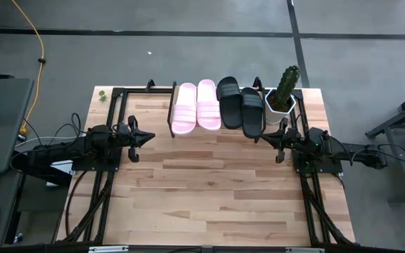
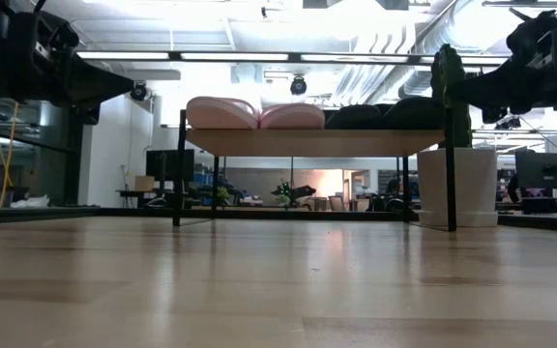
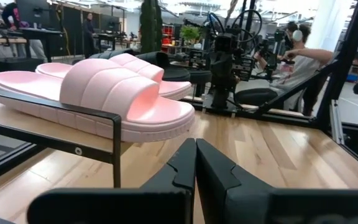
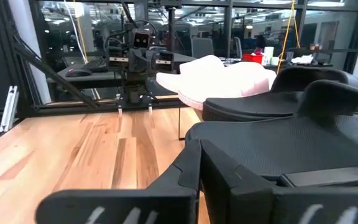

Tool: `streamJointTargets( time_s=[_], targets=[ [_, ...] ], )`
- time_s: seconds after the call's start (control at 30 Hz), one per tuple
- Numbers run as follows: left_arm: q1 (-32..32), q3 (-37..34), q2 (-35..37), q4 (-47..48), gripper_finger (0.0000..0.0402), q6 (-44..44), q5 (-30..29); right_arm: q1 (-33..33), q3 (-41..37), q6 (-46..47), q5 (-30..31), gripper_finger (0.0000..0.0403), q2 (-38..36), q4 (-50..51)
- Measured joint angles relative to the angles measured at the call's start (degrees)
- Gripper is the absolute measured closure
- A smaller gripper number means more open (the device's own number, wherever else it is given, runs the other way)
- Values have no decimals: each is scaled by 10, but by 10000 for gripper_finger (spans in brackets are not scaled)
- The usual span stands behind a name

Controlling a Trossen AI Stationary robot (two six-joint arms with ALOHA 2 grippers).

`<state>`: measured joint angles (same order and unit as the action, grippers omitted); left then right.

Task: Pick and place slides into the shelf
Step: Return to Home Position

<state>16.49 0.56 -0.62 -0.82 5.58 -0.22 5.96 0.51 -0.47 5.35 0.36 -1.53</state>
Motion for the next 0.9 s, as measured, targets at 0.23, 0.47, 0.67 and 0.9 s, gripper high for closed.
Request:
streamJointTargets(
  time_s=[0.23,0.47,0.67,0.9],
  targets=[
    [0,0,0,2,401,1,11,0,0,-9,-24,403,0,4],
    [0,0,-1,0,401,9,30,0,0,5,-45,403,0,7],
    [0,0,-13,-2,401,8,30,0,0,5,-48,403,0,8],
    [0,0,-27,0,401,7,21,0,0,5,-48,402,0,8]
  ],
)
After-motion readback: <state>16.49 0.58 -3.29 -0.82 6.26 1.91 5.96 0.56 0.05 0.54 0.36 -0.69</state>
